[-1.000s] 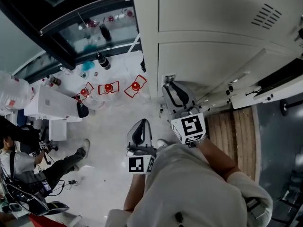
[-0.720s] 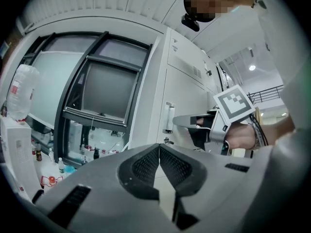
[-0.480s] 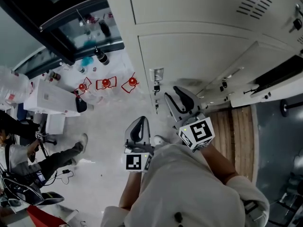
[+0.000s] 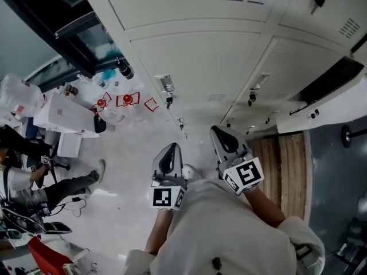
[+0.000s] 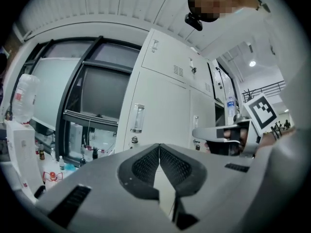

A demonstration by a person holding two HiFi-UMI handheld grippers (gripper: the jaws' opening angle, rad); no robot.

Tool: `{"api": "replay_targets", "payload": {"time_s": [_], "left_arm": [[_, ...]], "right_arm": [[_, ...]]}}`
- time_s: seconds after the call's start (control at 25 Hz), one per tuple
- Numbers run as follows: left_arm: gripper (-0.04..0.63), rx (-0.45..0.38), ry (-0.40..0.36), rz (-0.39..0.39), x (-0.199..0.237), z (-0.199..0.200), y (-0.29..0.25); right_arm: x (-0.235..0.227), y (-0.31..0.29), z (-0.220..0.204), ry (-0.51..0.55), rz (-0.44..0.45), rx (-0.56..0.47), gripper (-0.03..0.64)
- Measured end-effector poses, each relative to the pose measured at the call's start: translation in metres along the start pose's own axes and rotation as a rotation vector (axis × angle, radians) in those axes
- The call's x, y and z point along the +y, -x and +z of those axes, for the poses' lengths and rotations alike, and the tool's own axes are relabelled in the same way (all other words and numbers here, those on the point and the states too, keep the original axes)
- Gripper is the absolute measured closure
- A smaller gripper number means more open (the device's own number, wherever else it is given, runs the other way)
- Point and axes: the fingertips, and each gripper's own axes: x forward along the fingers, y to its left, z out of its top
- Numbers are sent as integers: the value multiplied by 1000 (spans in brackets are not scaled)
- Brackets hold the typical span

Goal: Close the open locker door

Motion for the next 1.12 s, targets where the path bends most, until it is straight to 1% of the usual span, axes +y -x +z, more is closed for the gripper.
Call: {"api": "replay_targets", "payload": {"time_s": [0.16, 0.28, 0.4, 0.56, 0.76, 0.92, 1.12], "left_arm": [[586, 1, -18, 14, -33, 0, 13], [586, 6, -18, 33, -53, -2, 28], [586, 23, -18, 47, -71, -7, 42], [586, 42, 1, 35, -102, -17, 56], [586, 38, 0, 16, -140, -22, 73], [586, 19, -5, 32, -154, -20, 92], [586, -4, -6, 75, -155, -18, 115]], "right_arm": [[-8, 40, -10, -28, 36, 20, 589], [-12, 67, -21, -58, 48, 51, 590], [-12, 91, -28, -69, 62, 60, 591], [-13, 124, -29, -54, 90, 50, 591], [-17, 166, -32, -37, 107, 38, 590], [-16, 197, -32, -39, 124, 11, 590], [-15, 213, -40, -46, 111, 14, 591]]}}
